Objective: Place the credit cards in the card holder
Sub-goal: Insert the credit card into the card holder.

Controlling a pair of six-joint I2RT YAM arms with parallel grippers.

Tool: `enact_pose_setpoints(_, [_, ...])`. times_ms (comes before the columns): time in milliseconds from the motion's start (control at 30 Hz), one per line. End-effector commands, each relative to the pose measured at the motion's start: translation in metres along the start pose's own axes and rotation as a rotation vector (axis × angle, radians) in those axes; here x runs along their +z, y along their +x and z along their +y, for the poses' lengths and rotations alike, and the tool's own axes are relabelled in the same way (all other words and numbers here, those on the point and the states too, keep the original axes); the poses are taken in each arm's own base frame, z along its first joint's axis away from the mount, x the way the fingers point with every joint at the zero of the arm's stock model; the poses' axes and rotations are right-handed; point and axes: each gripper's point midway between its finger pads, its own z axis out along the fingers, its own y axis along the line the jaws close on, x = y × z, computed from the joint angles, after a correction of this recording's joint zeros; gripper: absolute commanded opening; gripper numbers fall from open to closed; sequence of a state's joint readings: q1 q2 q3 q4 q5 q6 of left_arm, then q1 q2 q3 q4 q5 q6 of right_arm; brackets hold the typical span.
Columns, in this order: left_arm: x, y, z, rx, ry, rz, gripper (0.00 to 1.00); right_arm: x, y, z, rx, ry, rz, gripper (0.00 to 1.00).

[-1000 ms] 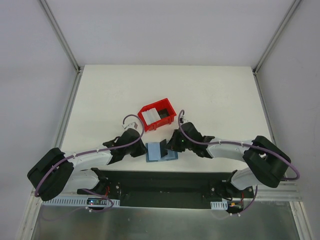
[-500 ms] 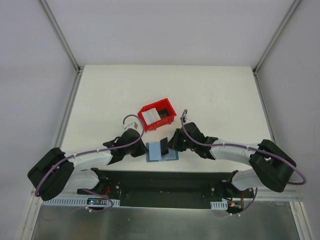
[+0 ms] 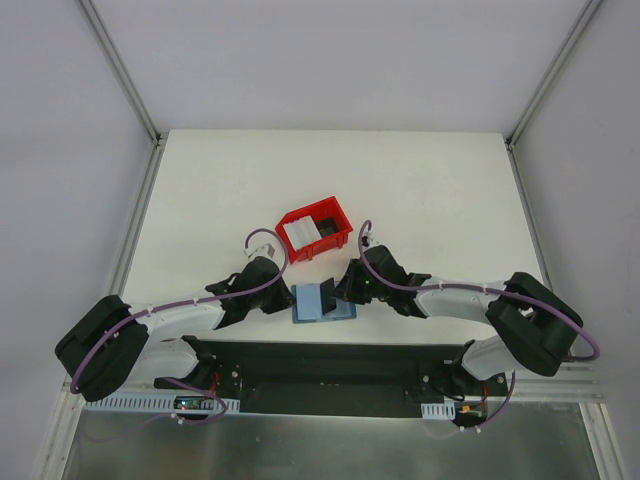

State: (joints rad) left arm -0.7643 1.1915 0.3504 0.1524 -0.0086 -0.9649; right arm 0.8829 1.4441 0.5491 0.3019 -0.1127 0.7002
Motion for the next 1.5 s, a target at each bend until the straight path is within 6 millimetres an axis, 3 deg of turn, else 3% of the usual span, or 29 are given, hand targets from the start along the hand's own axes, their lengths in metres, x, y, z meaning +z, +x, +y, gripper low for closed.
enact_pose_setpoints(0, [0.002, 0.012, 0.022, 0.002, -0.080, 0.040, 0.00, 0.000, 0.002, 0.005, -0.002, -0.028, 0.005, 0.00])
enact_pose_setpoints(333, [0.001, 0.010, 0.022, 0.000, -0.077, 0.031, 0.00, -0.017, -0.015, 0.014, -0.060, -0.025, -0.061, 0.00])
enact_pose_setpoints(800, [0.002, 0.010, 0.019, 0.005, -0.075, 0.039, 0.00, 0.005, 0.002, 0.016, -0.014, -0.071, 0.025, 0.00])
enact_pose_setpoints(1467, [0.000, 0.009, 0.025, -0.001, -0.082, 0.022, 0.00, 0.020, 0.023, -0.025, 0.009, 0.019, 0.131, 0.00])
